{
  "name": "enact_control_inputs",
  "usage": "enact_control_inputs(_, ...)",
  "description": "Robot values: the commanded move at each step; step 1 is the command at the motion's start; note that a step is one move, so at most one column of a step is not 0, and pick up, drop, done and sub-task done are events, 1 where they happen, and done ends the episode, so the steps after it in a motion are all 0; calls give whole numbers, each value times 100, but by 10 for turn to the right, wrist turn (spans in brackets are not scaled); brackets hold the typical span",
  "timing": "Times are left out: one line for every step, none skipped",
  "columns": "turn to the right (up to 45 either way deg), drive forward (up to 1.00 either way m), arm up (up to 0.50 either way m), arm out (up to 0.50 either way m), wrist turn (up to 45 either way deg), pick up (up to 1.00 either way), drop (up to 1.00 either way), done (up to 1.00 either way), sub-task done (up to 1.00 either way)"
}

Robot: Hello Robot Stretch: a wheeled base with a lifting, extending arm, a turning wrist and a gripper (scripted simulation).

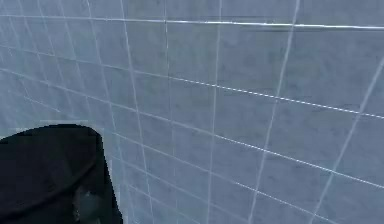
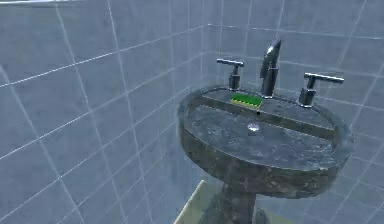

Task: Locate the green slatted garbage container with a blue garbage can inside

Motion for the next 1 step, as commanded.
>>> enact_control_inputs(-450, 0, 0, 0, 0, 0, 0, 0, 0)
